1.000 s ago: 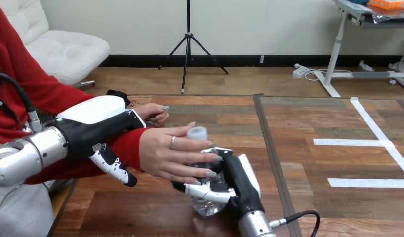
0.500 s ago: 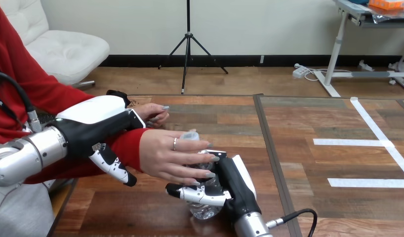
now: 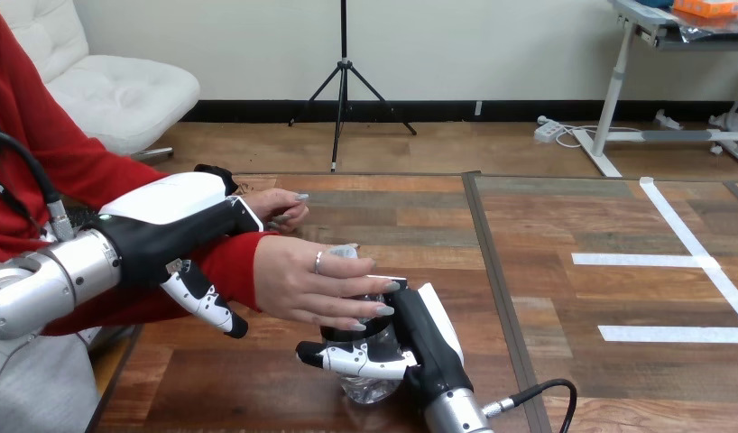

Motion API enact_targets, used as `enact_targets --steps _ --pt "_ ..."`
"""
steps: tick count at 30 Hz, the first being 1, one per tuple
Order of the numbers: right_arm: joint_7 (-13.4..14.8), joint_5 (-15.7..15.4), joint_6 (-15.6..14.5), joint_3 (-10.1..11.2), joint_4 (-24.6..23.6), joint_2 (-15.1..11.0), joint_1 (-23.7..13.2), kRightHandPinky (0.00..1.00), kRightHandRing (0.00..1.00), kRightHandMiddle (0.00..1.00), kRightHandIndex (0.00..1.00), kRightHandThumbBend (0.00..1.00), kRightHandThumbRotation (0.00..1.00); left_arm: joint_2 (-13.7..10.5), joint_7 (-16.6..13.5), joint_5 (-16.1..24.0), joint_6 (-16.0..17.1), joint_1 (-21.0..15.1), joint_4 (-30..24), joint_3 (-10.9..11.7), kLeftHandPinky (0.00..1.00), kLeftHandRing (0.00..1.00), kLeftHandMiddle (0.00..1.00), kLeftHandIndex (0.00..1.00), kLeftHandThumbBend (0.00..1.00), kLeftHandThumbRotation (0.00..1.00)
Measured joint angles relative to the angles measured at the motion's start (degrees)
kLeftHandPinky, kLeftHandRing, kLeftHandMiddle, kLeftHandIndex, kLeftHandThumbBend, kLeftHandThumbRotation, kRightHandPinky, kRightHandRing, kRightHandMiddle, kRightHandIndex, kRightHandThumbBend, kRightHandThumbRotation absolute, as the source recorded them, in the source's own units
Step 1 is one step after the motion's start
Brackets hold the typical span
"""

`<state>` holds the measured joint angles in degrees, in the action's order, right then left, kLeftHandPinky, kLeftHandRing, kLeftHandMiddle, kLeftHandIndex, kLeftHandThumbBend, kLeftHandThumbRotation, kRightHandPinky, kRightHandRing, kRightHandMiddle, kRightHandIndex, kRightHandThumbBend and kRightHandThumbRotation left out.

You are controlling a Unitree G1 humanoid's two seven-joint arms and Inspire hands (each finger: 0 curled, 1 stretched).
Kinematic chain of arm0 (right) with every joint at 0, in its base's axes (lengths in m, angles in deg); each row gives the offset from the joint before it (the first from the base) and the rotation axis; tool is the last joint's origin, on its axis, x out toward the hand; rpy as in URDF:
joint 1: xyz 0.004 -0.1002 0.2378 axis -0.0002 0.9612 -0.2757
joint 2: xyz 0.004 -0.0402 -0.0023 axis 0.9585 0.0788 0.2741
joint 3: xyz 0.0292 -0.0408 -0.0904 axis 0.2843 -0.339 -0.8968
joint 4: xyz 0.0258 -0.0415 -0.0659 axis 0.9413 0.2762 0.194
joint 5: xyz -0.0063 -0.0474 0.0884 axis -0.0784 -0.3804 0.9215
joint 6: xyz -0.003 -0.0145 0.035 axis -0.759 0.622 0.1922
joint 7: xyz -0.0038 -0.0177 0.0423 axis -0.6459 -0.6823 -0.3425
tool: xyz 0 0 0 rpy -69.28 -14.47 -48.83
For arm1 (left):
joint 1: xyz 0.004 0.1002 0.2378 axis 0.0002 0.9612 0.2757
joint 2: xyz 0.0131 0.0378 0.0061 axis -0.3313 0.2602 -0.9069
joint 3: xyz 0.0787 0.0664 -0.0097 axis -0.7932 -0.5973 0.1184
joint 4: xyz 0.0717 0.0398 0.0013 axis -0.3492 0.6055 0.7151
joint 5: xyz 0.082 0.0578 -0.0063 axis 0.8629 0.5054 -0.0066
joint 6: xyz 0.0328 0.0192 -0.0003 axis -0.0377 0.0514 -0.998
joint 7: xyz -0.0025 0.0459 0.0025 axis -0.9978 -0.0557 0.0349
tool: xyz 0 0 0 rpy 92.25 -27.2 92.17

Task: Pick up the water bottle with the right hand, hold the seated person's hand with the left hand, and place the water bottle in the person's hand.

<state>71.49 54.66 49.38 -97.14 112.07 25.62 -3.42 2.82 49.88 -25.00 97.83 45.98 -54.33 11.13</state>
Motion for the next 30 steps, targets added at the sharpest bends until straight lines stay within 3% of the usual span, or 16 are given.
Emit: enact_targets --steps 24,30 --pt "0.55 -0.42 -0.25 -6.67 -13.83 -1.32 5.76 0.21 0.26 0.32 0.31 0.84 0.0 0.03 0.0 -0.4 0.77 0.0 -0.24 0.17 0.22 0.27 0.34 0.34 0.81 0.0" --pt "0.52 -0.44 -0.9 -7.12 -15.7 -1.47 6.04 0.22 0.27 0.32 0.32 0.83 0.0 0.07 0.0 -0.48 1.23 -0.01 -0.39 0.17 0.22 0.27 0.34 0.34 0.81 0.0"
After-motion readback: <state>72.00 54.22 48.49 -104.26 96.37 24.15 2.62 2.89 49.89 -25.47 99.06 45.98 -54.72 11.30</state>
